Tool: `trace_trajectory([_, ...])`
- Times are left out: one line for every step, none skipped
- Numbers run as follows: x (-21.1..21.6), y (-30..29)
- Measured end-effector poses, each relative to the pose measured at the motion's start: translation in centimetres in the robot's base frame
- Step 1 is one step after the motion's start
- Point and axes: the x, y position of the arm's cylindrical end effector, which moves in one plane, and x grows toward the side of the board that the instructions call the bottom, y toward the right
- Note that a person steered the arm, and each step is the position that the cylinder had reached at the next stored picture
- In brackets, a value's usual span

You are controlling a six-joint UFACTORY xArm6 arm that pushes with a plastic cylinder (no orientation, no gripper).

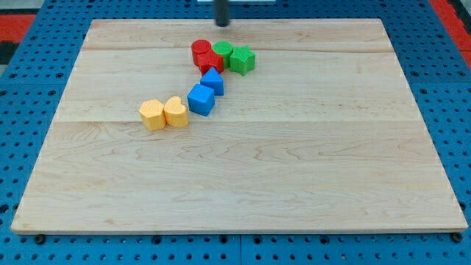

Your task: Slightly move the triangle to the left

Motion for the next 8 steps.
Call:
trace_trajectory([6.5,5.5])
trace_trajectory([13.8,7.4])
trace_trajectory([18.3,6.7])
trace_trajectory([17.2,5.2])
trace_trajectory([16.3,1.8])
trace_trajectory([15.4,-1.9])
trace_trajectory([14.9,-3.0])
trace_trajectory([14.5,-3.0])
